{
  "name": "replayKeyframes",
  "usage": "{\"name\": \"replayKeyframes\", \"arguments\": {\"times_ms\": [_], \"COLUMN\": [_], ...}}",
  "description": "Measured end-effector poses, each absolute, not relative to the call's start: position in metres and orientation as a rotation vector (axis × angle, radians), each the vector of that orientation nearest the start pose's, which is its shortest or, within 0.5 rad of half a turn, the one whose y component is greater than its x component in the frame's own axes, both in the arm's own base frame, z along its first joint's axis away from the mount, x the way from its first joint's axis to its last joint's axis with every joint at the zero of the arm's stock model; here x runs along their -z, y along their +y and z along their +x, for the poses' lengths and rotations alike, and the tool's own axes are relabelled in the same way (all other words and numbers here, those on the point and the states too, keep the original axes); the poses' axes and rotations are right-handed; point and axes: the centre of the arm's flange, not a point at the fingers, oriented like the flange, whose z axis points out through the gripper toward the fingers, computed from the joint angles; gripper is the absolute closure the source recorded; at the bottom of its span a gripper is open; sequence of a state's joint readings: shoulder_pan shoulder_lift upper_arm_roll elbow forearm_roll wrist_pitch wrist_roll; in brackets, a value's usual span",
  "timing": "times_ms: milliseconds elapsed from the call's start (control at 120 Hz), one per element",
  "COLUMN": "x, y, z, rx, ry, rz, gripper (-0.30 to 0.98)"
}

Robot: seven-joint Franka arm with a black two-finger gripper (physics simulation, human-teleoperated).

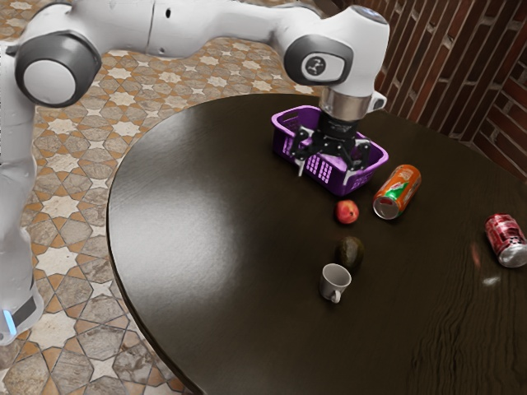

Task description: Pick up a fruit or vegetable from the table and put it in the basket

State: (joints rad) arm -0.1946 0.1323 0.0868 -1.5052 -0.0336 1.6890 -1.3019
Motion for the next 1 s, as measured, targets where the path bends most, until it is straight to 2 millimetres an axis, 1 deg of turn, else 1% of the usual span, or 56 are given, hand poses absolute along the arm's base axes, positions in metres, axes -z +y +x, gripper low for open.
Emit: {"name": "replayKeyframes", "arguments": {"times_ms": [83,192,300,525,692,758,925,1000], "x": [-0.574,-0.559,-0.555,-0.552,-0.548,-0.542,-0.524,-0.518], "y": [-0.074,-0.089,-0.096,-0.089,-0.099,-0.105,-0.111,-0.117], "z": [0.611,0.62,0.624,0.631,0.633,0.634,0.642,0.645], "rx": [0.048,0.069,0.099,0.14,0.15,0.144,0.135,0.133], "ry": [-1.828,-1.833,-1.842,-1.855,-1.813,-1.79,-1.756,-1.734], "rz": [-2.604,-2.592,-2.596,-2.605,-2.639,-2.65,-2.664,-2.676], "gripper": [0.0,0.0,0.0,0.0,0.0,0.0,0.0,0.0]}}
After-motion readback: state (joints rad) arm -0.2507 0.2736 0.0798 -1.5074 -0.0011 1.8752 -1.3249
